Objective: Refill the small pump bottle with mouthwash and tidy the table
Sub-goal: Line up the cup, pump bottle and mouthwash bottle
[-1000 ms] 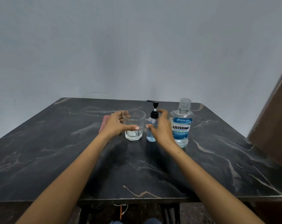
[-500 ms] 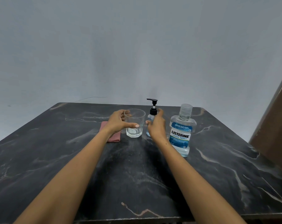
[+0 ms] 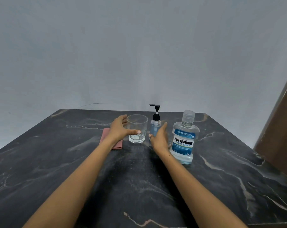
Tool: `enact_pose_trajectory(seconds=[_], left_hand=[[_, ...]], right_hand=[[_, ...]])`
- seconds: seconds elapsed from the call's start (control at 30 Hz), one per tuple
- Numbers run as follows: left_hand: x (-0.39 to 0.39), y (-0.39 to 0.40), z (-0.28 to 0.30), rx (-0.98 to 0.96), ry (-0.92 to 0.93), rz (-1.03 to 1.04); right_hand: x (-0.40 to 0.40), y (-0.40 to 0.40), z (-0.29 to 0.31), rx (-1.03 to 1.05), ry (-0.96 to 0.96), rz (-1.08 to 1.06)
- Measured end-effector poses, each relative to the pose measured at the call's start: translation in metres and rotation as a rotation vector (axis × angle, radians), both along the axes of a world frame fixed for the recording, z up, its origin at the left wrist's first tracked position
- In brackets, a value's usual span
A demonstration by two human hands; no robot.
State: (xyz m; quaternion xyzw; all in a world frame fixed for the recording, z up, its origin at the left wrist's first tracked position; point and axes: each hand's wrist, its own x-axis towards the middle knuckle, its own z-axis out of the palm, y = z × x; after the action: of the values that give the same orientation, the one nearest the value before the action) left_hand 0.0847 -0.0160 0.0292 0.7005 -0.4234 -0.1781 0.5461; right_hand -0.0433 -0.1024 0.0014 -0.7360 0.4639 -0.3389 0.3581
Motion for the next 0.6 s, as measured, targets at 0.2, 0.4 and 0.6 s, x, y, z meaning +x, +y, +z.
enact_pose_trajectory(seconds=[0.2, 0.4, 0.6], left_hand=[[-0.042, 0.031, -0.013, -0.219, -0.011, 0.248], [-0.073, 0.053, -0.026, -0.312, 0.059, 0.172], [-0.083, 0.056, -0.035, -0.299, 0.064, 0.137]], right_hand=[[-0.027, 0.038, 0.007, 0.009, 0.121, 0.114], [-0.113, 0.097, 0.004, -0.230, 0.073, 0.199], [-0.136, 0.095, -0.007, -0.466, -0.046, -0.129]])
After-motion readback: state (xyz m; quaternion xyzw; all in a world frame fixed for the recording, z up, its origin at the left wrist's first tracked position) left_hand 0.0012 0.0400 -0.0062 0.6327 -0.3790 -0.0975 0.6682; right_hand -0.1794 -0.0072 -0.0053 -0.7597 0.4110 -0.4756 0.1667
